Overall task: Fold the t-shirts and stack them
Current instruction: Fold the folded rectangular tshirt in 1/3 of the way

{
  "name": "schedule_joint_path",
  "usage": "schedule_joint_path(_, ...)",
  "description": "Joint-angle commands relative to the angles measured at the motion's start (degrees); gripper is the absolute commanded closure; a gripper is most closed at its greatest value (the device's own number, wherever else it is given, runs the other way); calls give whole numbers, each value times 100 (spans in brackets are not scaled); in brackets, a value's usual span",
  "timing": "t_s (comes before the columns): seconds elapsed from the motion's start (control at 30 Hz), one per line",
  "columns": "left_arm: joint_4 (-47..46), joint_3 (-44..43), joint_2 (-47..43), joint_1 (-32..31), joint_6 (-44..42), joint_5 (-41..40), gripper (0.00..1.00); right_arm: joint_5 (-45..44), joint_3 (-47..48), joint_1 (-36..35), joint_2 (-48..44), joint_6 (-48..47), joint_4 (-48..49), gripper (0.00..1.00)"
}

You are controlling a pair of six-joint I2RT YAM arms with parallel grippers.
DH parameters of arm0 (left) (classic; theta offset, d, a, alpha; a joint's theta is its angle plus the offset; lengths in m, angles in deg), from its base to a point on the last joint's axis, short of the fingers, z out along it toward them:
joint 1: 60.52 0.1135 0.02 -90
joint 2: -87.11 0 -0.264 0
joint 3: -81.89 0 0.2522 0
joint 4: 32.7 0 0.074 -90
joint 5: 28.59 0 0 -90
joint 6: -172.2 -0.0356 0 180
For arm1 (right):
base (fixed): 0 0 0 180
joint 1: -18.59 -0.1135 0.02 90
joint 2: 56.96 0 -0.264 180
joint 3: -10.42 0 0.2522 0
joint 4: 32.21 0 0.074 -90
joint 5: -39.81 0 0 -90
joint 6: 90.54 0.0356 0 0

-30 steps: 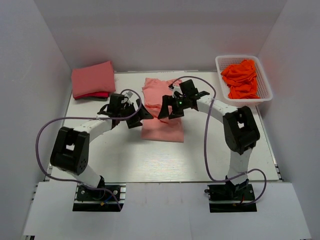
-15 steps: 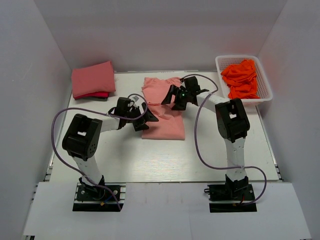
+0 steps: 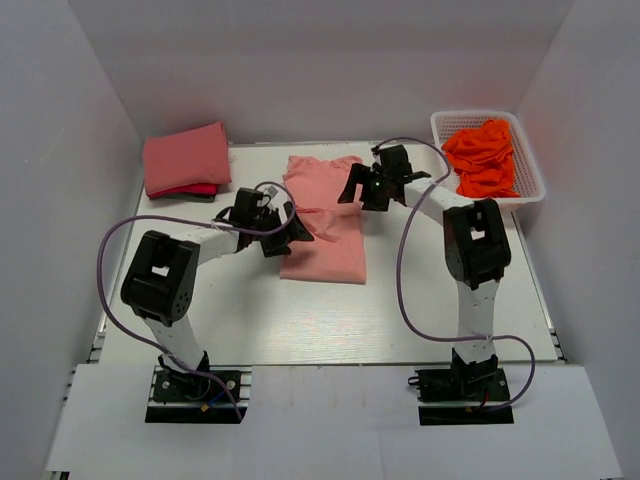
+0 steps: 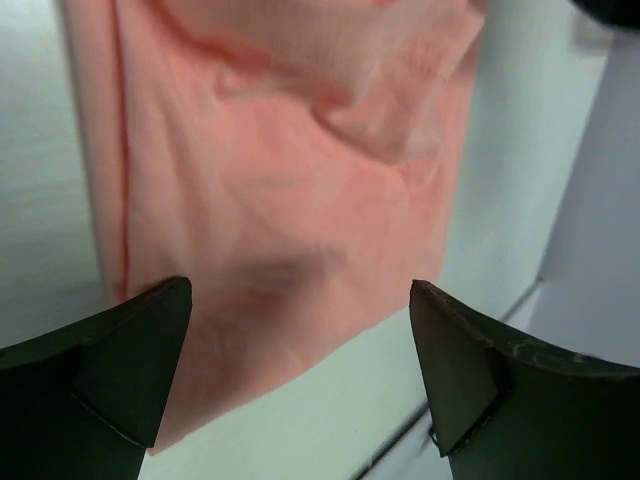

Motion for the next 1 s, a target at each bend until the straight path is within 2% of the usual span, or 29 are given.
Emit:
schedule_joint_path(0.0,583,-722,-536,2,-401,-908,0,-93,-227,10,-939,-815,50,10)
schedule_joint_path(0.07,759,-1117,-467,116,-541,-1384,0,-234,-439,19,-1072,-1114,-19,10)
schedule_joint_path(0.13,1057,-1443,-212,186,-787,-1917,0,-243,-448,-8,-1081,-1509,-194,13)
schedule_joint_path(0.2,1251,-1996,60,186,-1007,-2123,0,-42,-422,-25,-924,-1677,-266,18)
schedule_joint_path(0.37,1331,-2692,938,186,-1430,-1851,15,-14,-18,1,-554,-1686,-547,28)
schedule_joint_path(0.43,1226,-2754,1045,186,-1430,-1781,26,-93,140,-8,-379,-1704,-679,31)
schedule_joint_path(0.57,1014,-2701,1195,186,-1482,-1324,36,-24,229,-8,-194,-1678,-740,34)
schedule_joint_path(0.63,954,-2701,1352,186,-1482,-1184,40,-6,229,-16,-150,-1678,-784,42)
schedule_joint_path(0.73,875,-2649,1406,186,-1544,-1078,46,38,185,-25,-115,-1669,-767,46)
schedule_joint_path(0.83,821,-2596,1458,186,-1491,-1025,57,100,115,-34,-71,-1634,-767,56)
schedule_joint_path(0.97,821,-2596,1459,186,-1412,-665,86,205,36,53,-62,-1581,-688,72)
